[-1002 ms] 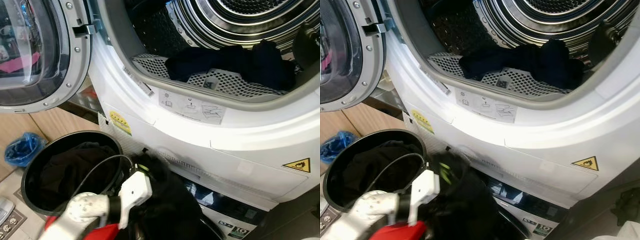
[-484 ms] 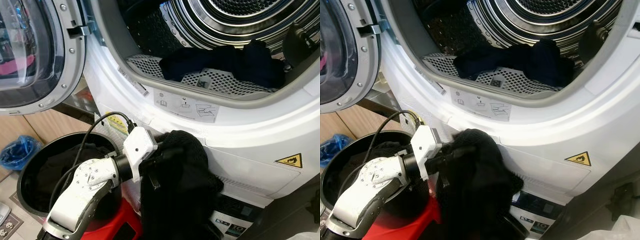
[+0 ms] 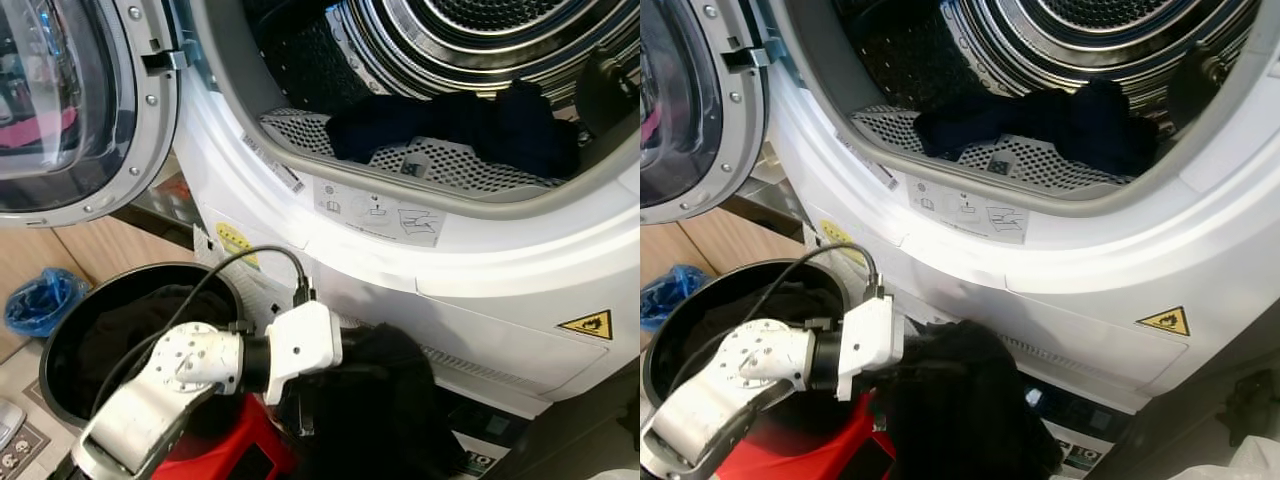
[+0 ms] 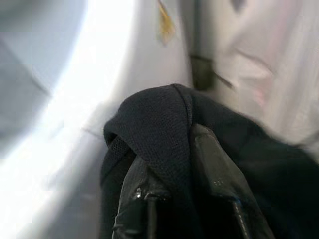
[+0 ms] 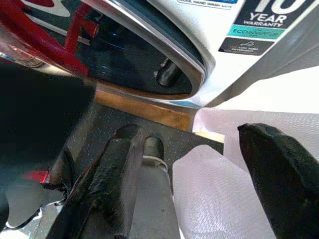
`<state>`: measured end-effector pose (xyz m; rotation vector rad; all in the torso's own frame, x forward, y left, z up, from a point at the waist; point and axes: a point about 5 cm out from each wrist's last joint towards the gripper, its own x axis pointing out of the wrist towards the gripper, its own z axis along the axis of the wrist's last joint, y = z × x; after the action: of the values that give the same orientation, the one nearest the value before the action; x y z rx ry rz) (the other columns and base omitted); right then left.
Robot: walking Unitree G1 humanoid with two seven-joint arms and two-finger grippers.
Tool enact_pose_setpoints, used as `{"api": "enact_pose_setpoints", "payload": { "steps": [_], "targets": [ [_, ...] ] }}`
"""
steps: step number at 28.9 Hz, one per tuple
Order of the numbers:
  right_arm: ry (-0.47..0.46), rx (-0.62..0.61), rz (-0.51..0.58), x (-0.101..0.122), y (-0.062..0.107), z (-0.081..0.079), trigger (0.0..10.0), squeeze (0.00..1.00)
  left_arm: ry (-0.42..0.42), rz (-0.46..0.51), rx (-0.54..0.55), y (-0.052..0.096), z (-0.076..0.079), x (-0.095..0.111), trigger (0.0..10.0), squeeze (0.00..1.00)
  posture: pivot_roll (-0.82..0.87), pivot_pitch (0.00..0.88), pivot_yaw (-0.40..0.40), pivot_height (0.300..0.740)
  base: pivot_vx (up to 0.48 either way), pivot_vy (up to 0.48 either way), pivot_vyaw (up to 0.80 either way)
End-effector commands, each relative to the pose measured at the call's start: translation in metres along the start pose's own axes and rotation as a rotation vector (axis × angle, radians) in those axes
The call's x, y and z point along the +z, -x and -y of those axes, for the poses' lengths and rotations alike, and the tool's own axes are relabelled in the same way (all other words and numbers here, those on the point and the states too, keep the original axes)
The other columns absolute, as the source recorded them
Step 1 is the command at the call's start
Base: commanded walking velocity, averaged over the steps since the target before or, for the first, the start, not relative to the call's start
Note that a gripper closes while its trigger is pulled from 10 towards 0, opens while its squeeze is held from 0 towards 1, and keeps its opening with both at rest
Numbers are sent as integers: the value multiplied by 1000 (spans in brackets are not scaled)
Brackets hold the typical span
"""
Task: Clothes washing
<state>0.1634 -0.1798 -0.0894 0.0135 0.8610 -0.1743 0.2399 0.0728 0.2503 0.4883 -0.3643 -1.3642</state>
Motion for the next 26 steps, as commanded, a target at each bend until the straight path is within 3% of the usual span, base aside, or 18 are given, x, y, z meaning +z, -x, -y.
{"api": "enact_pose_setpoints", "payload": {
  "steps": [1,3,4,5,9,14,15,20,26],
  "targets": [
    [-7,0,-19,-5,1,-2,10000,0,-97,57,56,5,-14,21,10000,0,113,100,21,740,0,0,0],
    [-7,1,-19,-5,2,-3,10000,0,-109,71,56,5,-18,27,10000,0,122,99,17,740,0,0,0],
    [-8,2,-21,-6,2,-4,10000,0,-177,64,16,5,-22,34,10000,0,127,100,17,740,0,0,0],
    [-8,2,-21,-6,2,-4,10000,0,-193,58,3,6,-23,35,10000,0,127,100,17,740,0,0,0],
    [-7,2,-20,-5,2,-4,10000,0,-225,56,-15,6,-27,38,10000,0,127,98,18,740,0,0,0],
    [-13,-3,-13,-3,1,-5,10000,0,-365,73,16,-2,-51,44,10000,0,121,97,23,740,0,0,0],
    [-13,-3,-13,-3,1,-5,10000,0,-450,34,55,-6,-63,36,10000,0,122,92,26,740,0,0,0],
    [-14,-3,-13,-3,1,-7,10000,0,-469,20,120,-9,-83,28,10000,0,119,84,25,740,0,0,0],
    [1,8,-9,-1,0,-9,10000,0,-548,55,105,-32,-111,34,10000,0,118,75,24,740,0,0,0]
  ]
}}
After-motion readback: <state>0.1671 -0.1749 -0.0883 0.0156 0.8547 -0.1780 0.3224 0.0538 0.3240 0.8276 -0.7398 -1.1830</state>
